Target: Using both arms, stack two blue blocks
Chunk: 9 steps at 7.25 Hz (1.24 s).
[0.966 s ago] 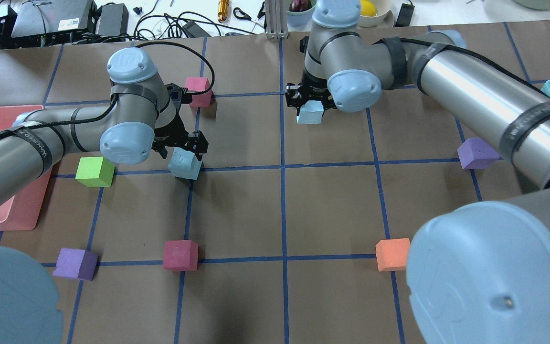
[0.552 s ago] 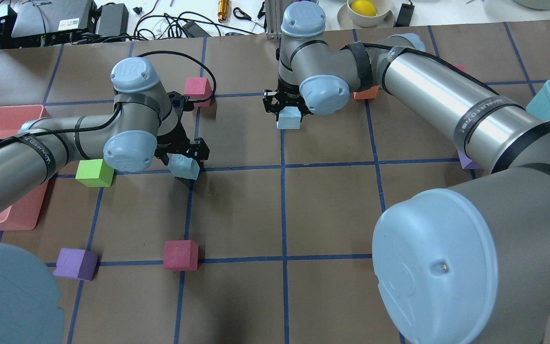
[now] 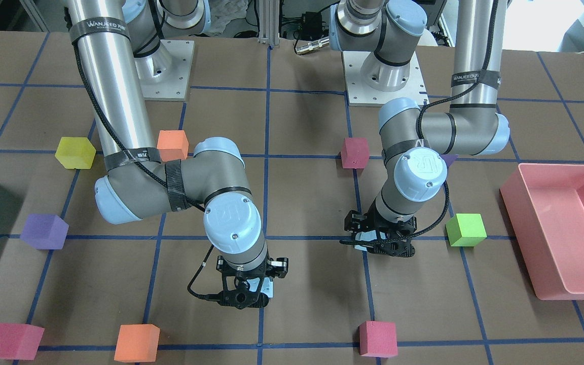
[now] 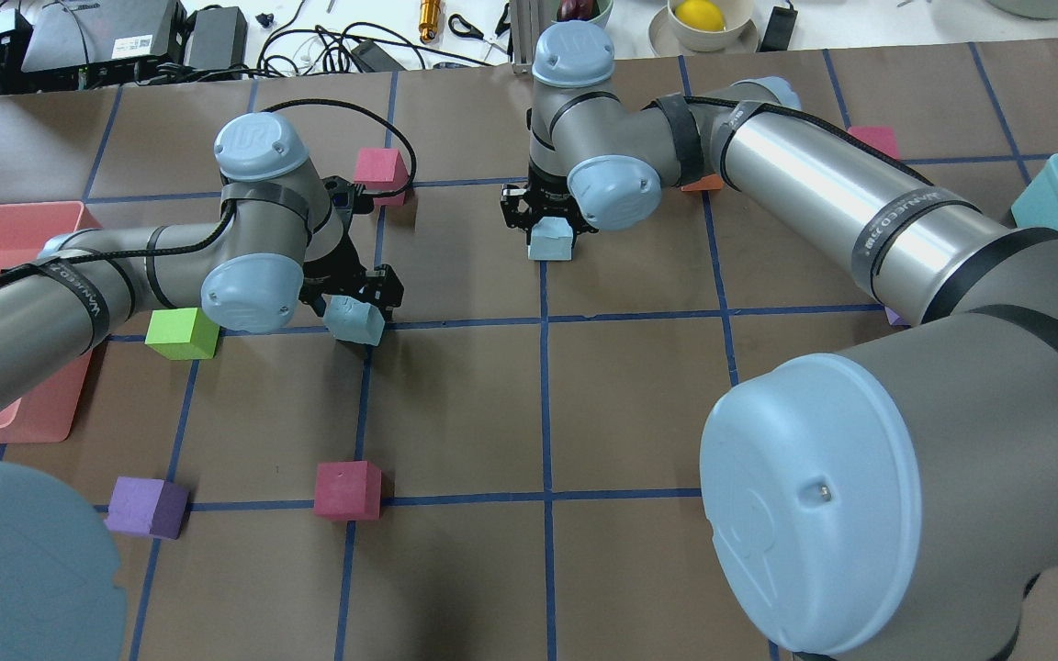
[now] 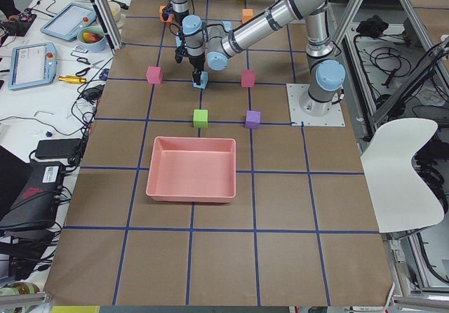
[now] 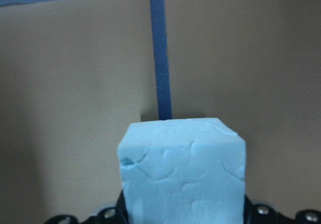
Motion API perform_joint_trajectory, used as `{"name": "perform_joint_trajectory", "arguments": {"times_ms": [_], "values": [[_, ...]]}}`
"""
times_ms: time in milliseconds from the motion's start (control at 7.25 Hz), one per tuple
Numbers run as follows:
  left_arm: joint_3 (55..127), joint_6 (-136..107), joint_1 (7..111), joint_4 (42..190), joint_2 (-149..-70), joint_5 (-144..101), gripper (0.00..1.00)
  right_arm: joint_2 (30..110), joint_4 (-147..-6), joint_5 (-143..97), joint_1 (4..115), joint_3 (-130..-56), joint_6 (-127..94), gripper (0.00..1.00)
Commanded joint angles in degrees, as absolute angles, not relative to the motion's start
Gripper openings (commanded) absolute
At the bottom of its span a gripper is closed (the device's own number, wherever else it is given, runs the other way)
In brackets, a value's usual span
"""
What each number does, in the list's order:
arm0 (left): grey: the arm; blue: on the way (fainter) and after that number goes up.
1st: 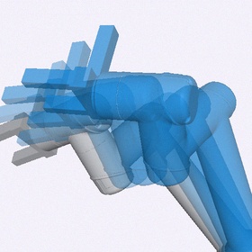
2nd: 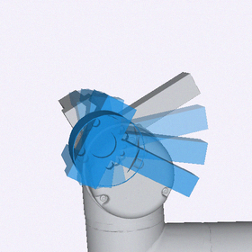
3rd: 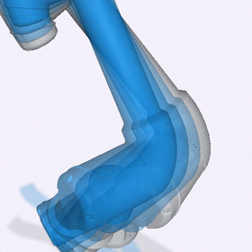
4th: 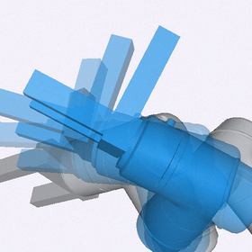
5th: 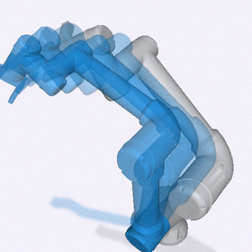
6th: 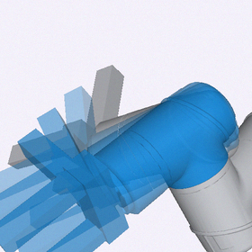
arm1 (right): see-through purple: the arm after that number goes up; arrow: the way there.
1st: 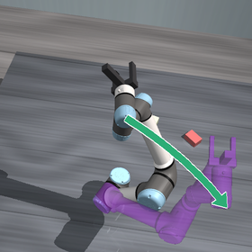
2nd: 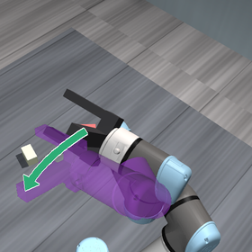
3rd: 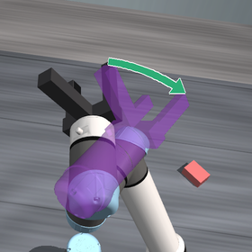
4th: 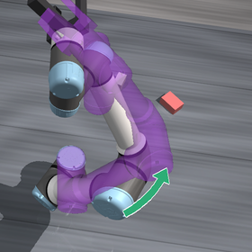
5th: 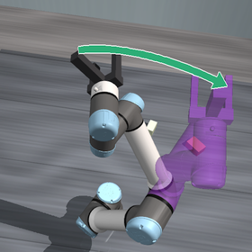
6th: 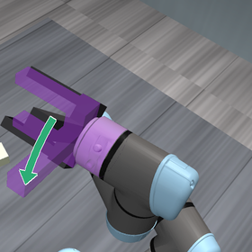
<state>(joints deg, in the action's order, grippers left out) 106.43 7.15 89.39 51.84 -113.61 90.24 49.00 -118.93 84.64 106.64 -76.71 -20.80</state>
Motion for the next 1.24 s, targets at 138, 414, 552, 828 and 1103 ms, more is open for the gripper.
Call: {"name": "perform_joint_trajectory", "arguments": {"times_ms": [138, 414, 552, 828, 1103], "values": [[106.3, 7.2, 89.4, 51.6, -113.8, 90.2, 0.13, 49.0, -119.2, 84.7, 106.8, -76.7, -22.3, 1.0], [105.7, 7.3, 89.4, 51.7, -113.1, 90.3, 0.0, 50.3, -119.1, 84.7, 106.8, -76.1, -23.8, 1.0], [104.3, 7.3, 89.4, 52.1, -112.0, 90.3, 0.0, 50.5, -119.0, 84.7, 106.8, -75.8, -23.8, 1.0], [97.8, 6.5, 90.3, 56.1, -112.1, 89.7, 0.0, 54.0, -117.8, 85.5, 105.3, -73.0, -22.8, 1.0], [87.9, 4.7, 91.6, 67.0, -113.5, 89.6, 0.0, 60.3, -108.8, 88.7, 101.1, -73.6, -16.6, 1.0]]}}
